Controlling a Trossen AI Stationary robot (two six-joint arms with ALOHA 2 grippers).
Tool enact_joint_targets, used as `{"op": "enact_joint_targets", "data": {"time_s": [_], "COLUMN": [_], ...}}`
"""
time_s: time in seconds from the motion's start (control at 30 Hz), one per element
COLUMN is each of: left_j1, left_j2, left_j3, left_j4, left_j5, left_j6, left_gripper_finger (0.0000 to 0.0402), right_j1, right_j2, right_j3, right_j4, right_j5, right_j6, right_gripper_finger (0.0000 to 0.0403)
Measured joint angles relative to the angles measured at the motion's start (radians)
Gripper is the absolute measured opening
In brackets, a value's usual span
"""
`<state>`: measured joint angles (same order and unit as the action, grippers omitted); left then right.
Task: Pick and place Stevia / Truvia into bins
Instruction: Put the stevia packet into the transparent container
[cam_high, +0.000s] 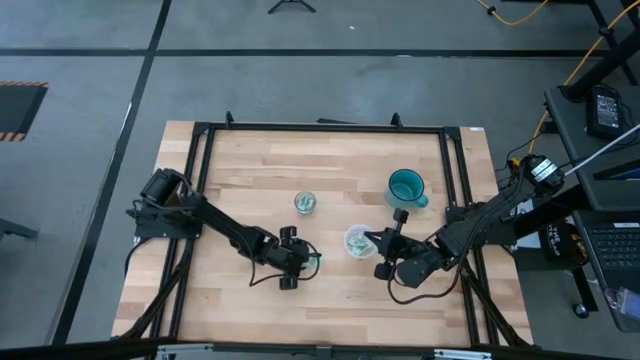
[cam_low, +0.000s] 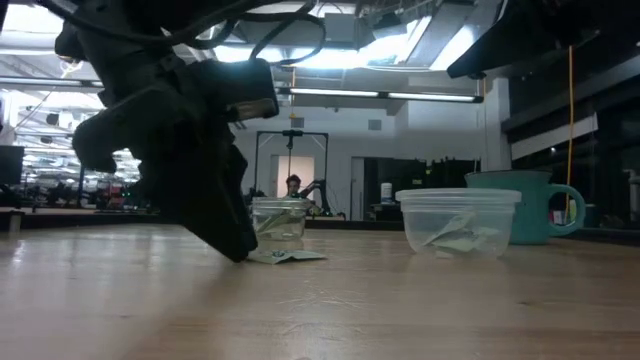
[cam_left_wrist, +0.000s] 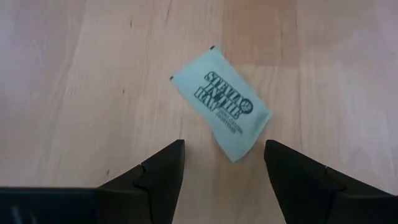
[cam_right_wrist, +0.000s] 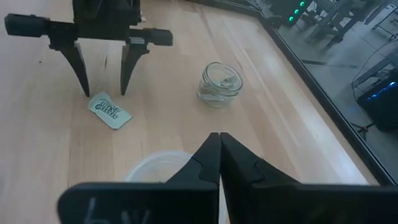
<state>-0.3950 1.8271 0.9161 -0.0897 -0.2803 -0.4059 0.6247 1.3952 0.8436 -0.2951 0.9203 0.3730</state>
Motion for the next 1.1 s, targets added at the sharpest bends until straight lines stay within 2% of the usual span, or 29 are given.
{"op": "enact_joint_targets", "data": {"time_s": [0.3,0.47,0.8,1.1], "left_j1": [0.003,0.004,0.005,0.011], "left_j2": [0.024,0.024,0.025,0.026], "left_j3": [0.004,0.003,0.002,0.002], "left_j4": [0.027,0.025,0.026,0.019], "left_j5": [0.003,0.009,0.041,0.079], "left_j6": [-0.001,0.000,0.055,0.089], "left_gripper_finger": [0.0216,0.0195,0.0122,0.0011], "right_j1": [0.000,0.000,0.000,0.000], "right_j2": [0.000,0.000,0.000,0.000], "right_j3": [0.000,0.000,0.000,0.000], "right_j4": [-0.002,-0.003,-0.004,-0.004], "right_j5": [0.001,0.001,0.002,0.002], "right_j6": [0.012,0.012,0.012,0.012], "right_gripper_finger": [0.0018,0.0018,0.0019,0.0019]}}
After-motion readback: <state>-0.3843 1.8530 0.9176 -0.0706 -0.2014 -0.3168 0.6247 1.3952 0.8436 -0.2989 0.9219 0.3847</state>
